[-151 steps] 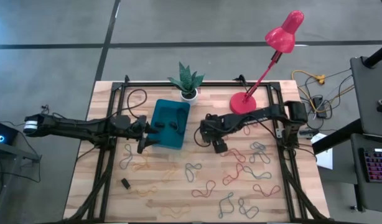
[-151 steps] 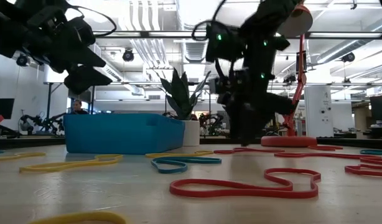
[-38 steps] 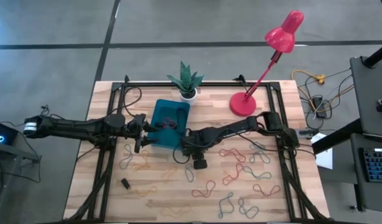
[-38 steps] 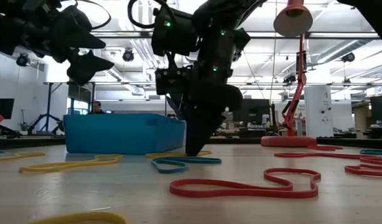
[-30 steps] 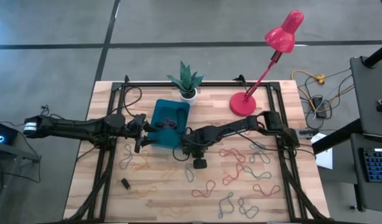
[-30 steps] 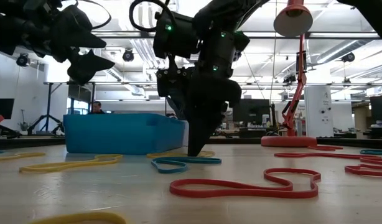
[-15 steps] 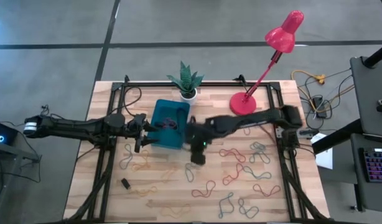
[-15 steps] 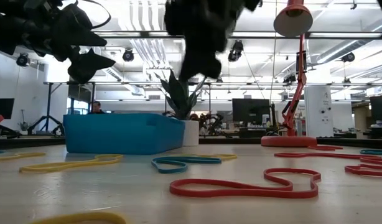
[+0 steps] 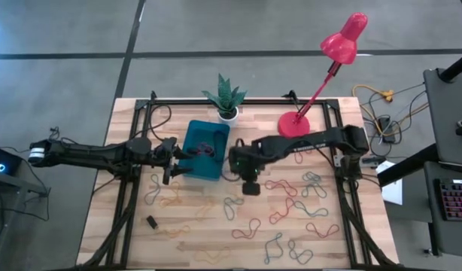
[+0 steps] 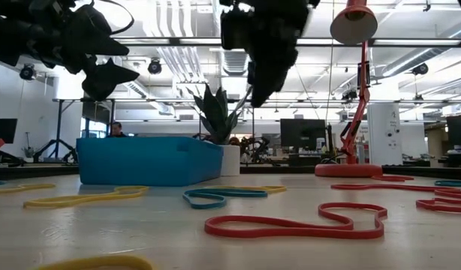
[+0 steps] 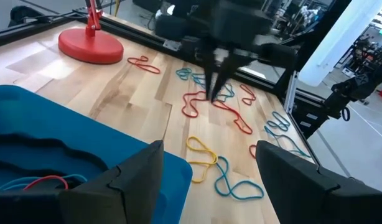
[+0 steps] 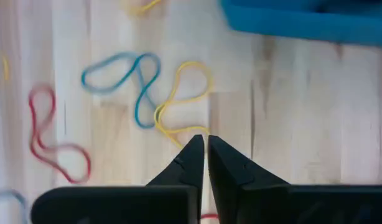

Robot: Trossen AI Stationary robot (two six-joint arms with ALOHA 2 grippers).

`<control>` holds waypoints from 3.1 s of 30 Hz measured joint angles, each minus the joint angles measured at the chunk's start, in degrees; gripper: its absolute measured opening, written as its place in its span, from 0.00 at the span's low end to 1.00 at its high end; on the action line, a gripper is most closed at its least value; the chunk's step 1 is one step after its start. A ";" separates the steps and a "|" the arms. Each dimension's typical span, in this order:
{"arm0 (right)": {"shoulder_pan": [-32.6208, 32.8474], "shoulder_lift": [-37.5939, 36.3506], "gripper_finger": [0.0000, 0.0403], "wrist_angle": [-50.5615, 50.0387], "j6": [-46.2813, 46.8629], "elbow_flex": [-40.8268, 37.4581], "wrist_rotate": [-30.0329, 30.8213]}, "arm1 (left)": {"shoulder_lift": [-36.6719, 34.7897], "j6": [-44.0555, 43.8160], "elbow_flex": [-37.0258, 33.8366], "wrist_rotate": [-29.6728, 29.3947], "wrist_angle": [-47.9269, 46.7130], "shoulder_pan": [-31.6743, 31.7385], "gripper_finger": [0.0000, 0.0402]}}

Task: Pick and place rubber bands into bin
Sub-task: Put the yellow rubber band into the blue bin, then put the orange rubber band into the blue bin

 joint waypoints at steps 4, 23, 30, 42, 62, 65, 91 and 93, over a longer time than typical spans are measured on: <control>2.91 2.47 0.10 0.05 -7.61 -0.14 1.06 | 0.54 0.01 0.01 0.03 0.02 -0.01 0.60; 7.68 11.22 0.39 6.77 -27.32 -1.05 3.48 | 1.49 0.01 -0.01 0.01 -0.03 -0.01 0.60; 7.94 12.91 0.33 7.31 -26.51 -1.89 3.48 | 1.78 0.01 -0.03 -0.01 -0.16 -0.01 0.60; 9.12 12.48 0.15 9.22 -25.51 -5.71 5.51 | 1.78 0.01 -0.03 -0.03 -0.42 -0.01 0.60; 2.78 4.63 0.02 18.68 9.06 -6.66 4.65 | 1.86 0.02 -0.01 -0.19 0.02 0.01 0.60; 0.06 1.03 0.02 24.64 13.28 -6.61 8.19 | 1.80 0.02 -0.01 -0.16 0.58 0.01 0.60; -8.49 21.67 0.18 7.39 6.50 26.39 7.09 | 1.64 -0.10 0.32 0.03 1.46 -0.02 0.60; -7.42 21.63 0.24 4.05 -0.02 28.52 7.12 | 1.60 -0.08 0.32 0.01 1.49 -0.03 0.60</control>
